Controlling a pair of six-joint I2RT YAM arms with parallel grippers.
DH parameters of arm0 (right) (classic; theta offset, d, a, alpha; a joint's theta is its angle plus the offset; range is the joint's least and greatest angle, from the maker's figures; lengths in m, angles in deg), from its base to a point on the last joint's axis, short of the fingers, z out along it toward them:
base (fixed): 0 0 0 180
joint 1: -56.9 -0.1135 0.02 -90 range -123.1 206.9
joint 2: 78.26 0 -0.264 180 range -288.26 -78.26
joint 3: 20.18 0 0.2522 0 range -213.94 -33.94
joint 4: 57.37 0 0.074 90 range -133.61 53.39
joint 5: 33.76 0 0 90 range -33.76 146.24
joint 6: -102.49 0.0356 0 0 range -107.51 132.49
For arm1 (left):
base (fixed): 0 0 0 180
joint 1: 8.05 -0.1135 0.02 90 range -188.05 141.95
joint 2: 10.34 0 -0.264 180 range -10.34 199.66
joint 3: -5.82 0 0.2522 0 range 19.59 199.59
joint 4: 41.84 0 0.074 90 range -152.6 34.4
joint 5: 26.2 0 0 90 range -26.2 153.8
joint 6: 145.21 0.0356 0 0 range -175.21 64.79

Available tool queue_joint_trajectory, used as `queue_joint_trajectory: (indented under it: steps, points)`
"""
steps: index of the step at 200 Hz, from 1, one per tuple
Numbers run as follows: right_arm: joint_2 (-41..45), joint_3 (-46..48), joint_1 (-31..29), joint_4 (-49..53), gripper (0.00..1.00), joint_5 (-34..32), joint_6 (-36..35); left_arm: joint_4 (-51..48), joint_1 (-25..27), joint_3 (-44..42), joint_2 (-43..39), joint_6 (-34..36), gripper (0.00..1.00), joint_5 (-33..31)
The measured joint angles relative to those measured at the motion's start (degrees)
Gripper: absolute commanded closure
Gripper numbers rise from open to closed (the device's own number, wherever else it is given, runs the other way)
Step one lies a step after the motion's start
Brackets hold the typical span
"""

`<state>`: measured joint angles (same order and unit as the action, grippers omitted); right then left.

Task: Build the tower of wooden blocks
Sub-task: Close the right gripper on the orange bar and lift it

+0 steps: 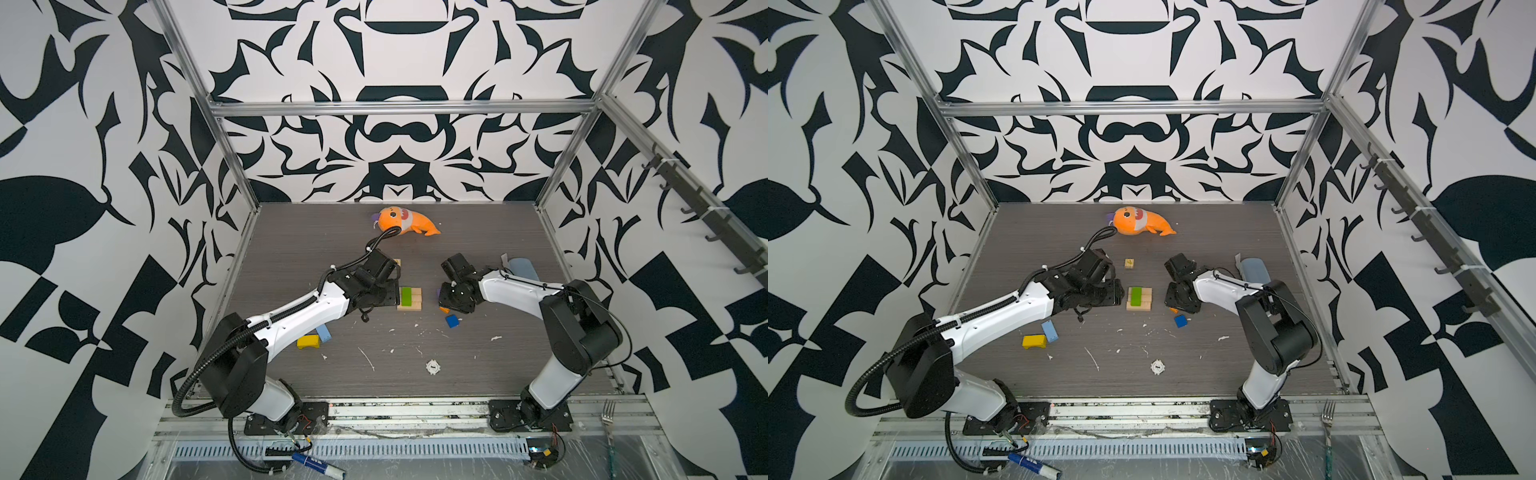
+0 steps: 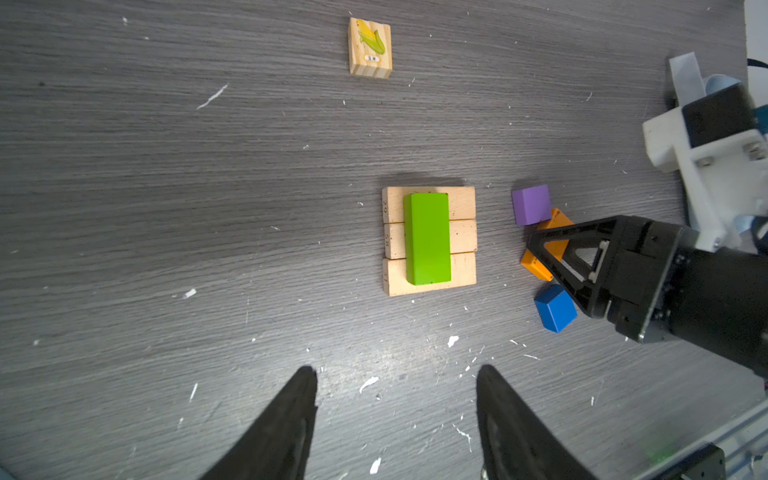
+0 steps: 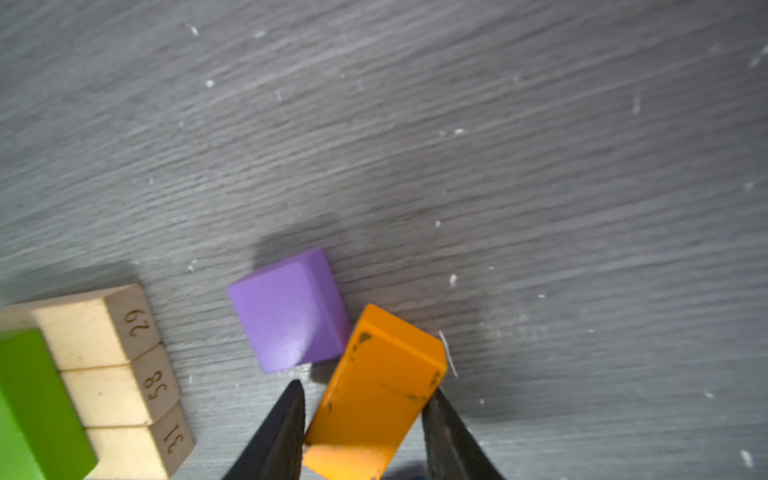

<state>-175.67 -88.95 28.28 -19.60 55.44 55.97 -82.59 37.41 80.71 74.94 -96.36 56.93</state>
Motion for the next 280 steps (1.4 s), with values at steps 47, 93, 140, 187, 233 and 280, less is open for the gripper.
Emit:
queue_joint_trajectory:
  steps: [47, 93, 140, 187, 233, 280]
  points:
    - [2.10, 1.86, 0.00, 0.98, 0.61, -1.31, -2.16, 0.13, 0.39, 0.02, 1.38, -0.04, 0.36, 0.11]
    - [6.51, 3.82, 0.00, 2.27, 0.60, -1.90, -4.39, 0.20, 0.68, 0.28, 2.60, -0.02, 0.35, 0.35]
    - [6.58, 3.82, 0.00, 2.36, 0.50, -1.70, -5.81, 0.20, 1.07, 0.72, 2.69, -0.02, 0.36, 0.44]
    - [4.70, 3.45, 0.00, 2.36, 0.54, -1.79, -6.27, 0.20, 1.18, 0.72, 2.69, -0.02, 0.35, 0.39]
    - [3.10, 3.08, 0.00, 2.38, 0.56, -1.95, -6.25, 0.17, 1.18, 0.72, 2.69, -0.04, 0.35, 0.33]
    - [3.06, 2.54, 0.00, 2.36, 0.56, -2.29, -6.25, 0.17, 1.18, 0.72, 2.69, -0.13, 0.35, 0.22]
